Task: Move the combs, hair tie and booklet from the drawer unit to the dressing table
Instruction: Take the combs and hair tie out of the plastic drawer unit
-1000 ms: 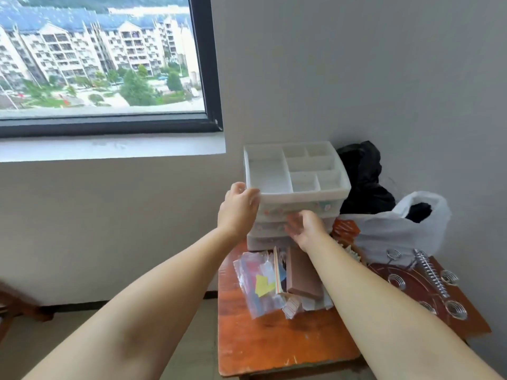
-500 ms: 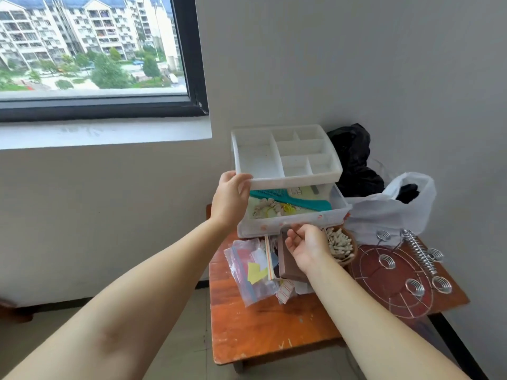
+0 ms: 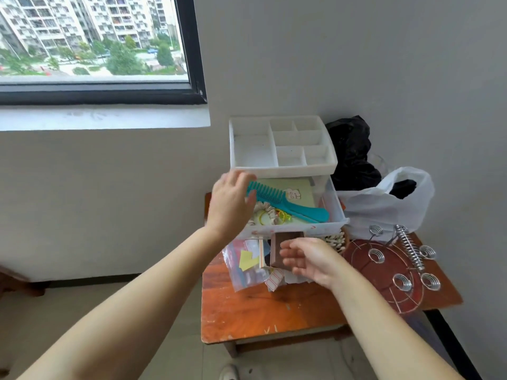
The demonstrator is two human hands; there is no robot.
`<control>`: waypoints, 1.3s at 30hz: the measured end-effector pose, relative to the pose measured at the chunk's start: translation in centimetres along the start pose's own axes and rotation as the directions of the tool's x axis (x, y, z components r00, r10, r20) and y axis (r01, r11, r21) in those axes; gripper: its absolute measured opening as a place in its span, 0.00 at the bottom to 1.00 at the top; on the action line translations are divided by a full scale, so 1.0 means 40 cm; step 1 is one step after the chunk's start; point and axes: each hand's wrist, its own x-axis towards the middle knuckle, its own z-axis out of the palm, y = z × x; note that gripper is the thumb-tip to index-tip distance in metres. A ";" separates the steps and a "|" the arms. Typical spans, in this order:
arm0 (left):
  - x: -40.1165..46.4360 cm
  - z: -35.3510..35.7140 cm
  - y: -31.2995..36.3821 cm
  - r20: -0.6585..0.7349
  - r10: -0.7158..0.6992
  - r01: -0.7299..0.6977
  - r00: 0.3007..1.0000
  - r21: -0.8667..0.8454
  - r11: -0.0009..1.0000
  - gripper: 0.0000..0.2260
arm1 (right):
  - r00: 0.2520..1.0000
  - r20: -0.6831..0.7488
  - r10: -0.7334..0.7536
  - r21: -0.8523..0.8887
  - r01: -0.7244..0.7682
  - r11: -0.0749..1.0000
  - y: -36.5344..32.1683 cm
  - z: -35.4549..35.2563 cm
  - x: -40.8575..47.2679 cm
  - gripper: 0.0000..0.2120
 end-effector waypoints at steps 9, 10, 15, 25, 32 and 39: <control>0.058 0.075 0.070 0.520 -0.178 -0.195 0.836 0.584 0.788 0.17 | 0.858 0.093 -0.505 -0.982 0.164 0.097 -0.198 -0.046 0.091 0.23; 0.062 0.080 0.071 0.533 -0.196 -0.207 0.823 0.603 0.771 0.17 | 0.882 0.101 -0.460 -0.993 0.121 0.014 -0.191 -0.043 0.111 0.26; 0.073 0.106 0.053 0.538 -0.176 -0.197 0.824 0.565 0.801 0.14 | 0.867 0.127 -0.482 -0.991 0.087 -0.105 -0.174 -0.062 0.175 0.24; 0.009 0.151 0.039 0.462 -0.001 -0.241 0.887 0.466 0.851 0.11 | 0.834 0.186 -0.520 -0.979 0.114 -0.167 -0.136 -0.066 0.203 0.20; -0.002 0.154 0.031 0.470 0.063 -0.299 0.881 0.448 0.842 0.12 | 0.865 0.168 -0.473 -0.982 0.191 0.000 -0.161 -0.068 0.189 0.19; 0.000 0.086 0.053 0.422 -0.232 0.257 0.876 -0.001 0.967 0.04 | 0.862 0.231 -0.450 -0.945 0.309 0.106 -0.187 -0.098 0.148 0.19</control>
